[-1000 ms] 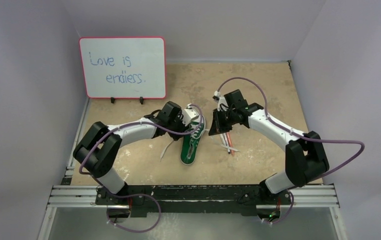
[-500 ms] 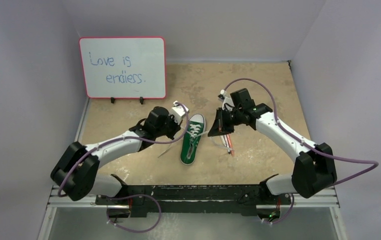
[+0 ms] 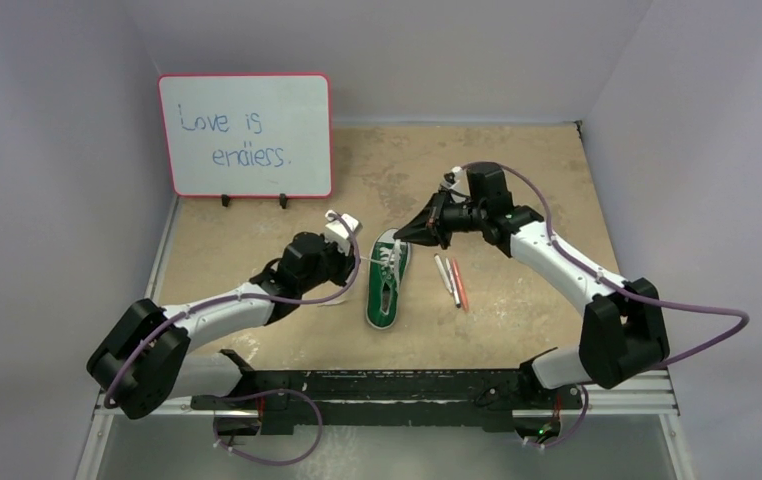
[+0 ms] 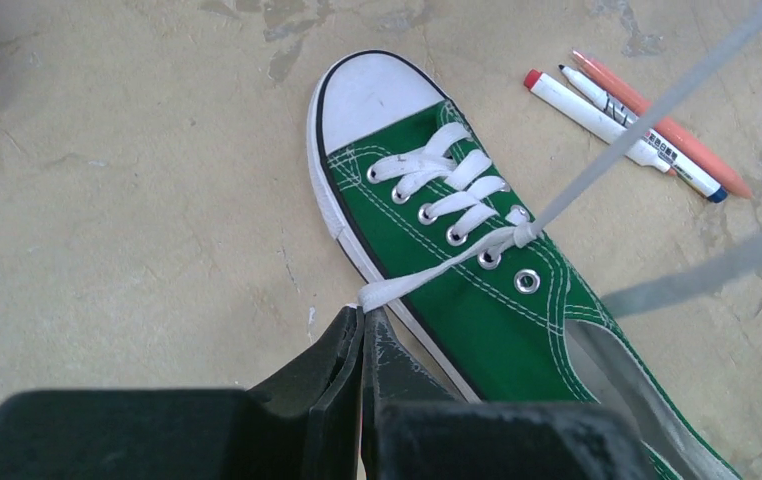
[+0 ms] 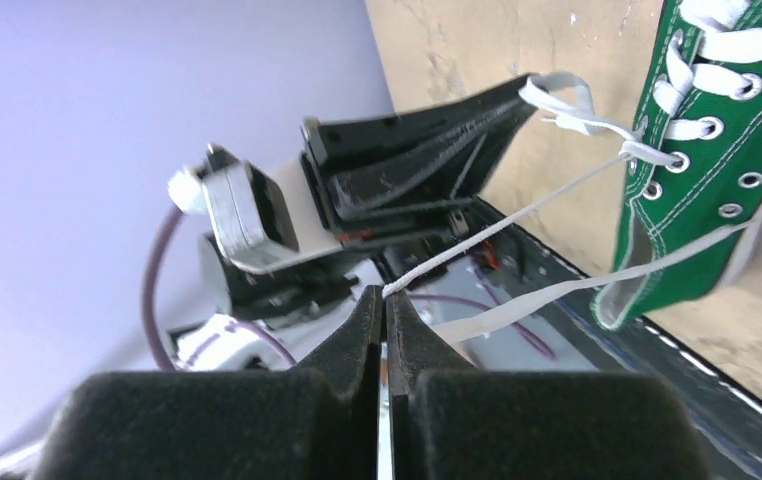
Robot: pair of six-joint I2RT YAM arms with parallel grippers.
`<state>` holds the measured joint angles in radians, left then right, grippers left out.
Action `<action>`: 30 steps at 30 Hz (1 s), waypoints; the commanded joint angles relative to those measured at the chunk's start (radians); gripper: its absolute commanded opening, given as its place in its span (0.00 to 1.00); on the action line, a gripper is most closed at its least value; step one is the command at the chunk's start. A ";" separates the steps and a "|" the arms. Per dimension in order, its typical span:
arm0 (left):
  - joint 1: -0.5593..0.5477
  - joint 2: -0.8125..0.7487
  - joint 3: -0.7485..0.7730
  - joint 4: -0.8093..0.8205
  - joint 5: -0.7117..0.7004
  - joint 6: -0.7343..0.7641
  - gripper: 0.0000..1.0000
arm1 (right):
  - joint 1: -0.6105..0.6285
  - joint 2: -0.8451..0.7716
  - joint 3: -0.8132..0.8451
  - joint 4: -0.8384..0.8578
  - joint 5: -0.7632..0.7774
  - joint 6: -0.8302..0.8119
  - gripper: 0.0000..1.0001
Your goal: Tie the shoes
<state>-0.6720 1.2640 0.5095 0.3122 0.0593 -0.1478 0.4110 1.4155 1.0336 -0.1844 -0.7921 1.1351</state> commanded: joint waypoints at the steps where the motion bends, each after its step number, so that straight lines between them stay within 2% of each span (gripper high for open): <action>1: -0.011 -0.024 -0.025 0.127 -0.045 -0.070 0.00 | -0.006 -0.011 -0.049 0.288 0.068 0.358 0.00; 3: -0.012 -0.037 -0.025 0.076 -0.116 -0.099 0.00 | -0.022 -0.009 -0.044 0.209 0.097 0.295 0.00; 5: -0.011 -0.071 -0.039 0.034 -0.208 -0.163 0.00 | -0.042 0.011 -0.064 0.114 0.058 0.220 0.00; 10: -0.011 -0.153 -0.069 -0.072 -0.314 -0.307 0.00 | -0.091 -0.070 -0.256 0.099 0.089 0.163 0.00; 14: -0.009 -0.146 -0.095 -0.115 -0.329 -0.419 0.00 | -0.177 -0.084 -0.348 0.073 0.113 0.069 0.00; 18: -0.010 -0.119 -0.129 -0.134 -0.317 -0.498 0.00 | -0.207 -0.063 -0.338 -0.018 0.172 -0.054 0.00; 23: -0.010 -0.083 -0.164 -0.122 -0.311 -0.522 0.00 | -0.264 -0.084 -0.385 -0.083 0.232 -0.121 0.00; 28: -0.008 -0.078 -0.163 -0.092 -0.301 -0.495 0.00 | -0.310 -0.084 -0.457 -0.038 0.245 -0.160 0.00; 30: -0.008 -0.098 -0.161 -0.065 -0.279 -0.470 0.00 | -0.311 -0.075 -0.459 0.072 0.187 -0.185 0.00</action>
<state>-0.6830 1.1927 0.3431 0.1665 -0.2317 -0.6357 0.1139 1.3518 0.5873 -0.2111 -0.5900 1.0286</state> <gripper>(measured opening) 0.006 0.007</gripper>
